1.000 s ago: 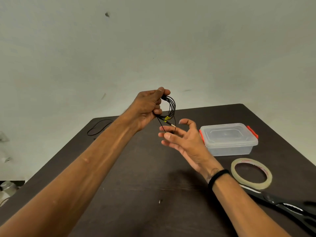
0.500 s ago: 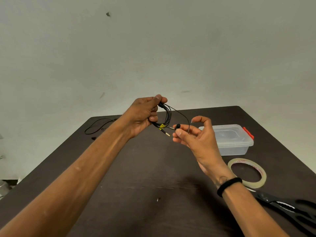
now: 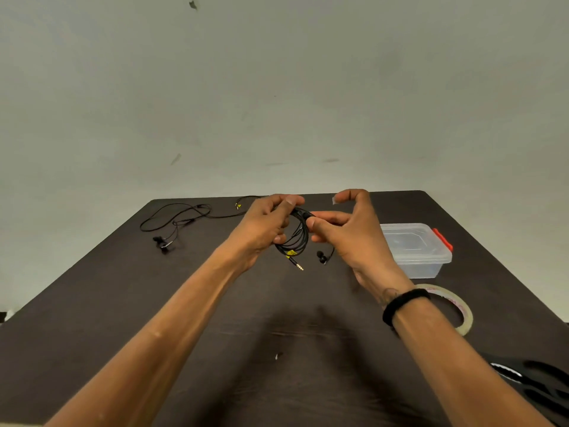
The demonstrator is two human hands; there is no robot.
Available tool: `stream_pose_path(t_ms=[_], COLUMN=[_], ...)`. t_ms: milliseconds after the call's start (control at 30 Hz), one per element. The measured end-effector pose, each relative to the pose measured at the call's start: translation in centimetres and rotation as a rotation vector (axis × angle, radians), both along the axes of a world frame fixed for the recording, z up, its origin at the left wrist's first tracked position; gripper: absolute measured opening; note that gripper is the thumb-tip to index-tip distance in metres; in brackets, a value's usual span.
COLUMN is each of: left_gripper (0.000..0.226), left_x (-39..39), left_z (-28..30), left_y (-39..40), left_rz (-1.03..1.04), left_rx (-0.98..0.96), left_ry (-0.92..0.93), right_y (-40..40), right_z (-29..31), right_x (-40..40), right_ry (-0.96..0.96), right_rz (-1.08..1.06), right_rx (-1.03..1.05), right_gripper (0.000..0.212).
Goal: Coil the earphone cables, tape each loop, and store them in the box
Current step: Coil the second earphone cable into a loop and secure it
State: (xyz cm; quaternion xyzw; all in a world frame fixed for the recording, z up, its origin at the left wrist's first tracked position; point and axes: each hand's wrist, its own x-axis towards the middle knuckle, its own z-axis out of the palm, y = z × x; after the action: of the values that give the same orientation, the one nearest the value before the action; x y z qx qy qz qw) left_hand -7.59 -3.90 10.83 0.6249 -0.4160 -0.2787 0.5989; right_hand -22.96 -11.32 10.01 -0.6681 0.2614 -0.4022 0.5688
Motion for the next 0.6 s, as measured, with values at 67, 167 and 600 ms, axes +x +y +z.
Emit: stream_pose_path(t_ms=[67, 167, 600], left_gripper=[0.03, 0.036, 0.033], left_x=[0.1, 0.1, -0.2], left_z=[-0.9, -1.7, -4.0], left_y=[-0.2, -0.1, -0.6], left_rz=[0.01, 0.01, 0.13], left_rx=[0.017, 0.033, -0.131], left_ry=[-0.038, -0.042, 0.275], right_y=[0.0, -0.1, 1.3], right_z=[-0.1, -0.1, -1.2], right_x=[0.2, 0.5, 1.5], right_ry=[0.065, 0.102, 0.071], right_rz=[-0.005, 0.009, -0.097], right_rx=[-0.043, -0.061, -0.164], right_gripper=[0.049, 0.041, 0.033])
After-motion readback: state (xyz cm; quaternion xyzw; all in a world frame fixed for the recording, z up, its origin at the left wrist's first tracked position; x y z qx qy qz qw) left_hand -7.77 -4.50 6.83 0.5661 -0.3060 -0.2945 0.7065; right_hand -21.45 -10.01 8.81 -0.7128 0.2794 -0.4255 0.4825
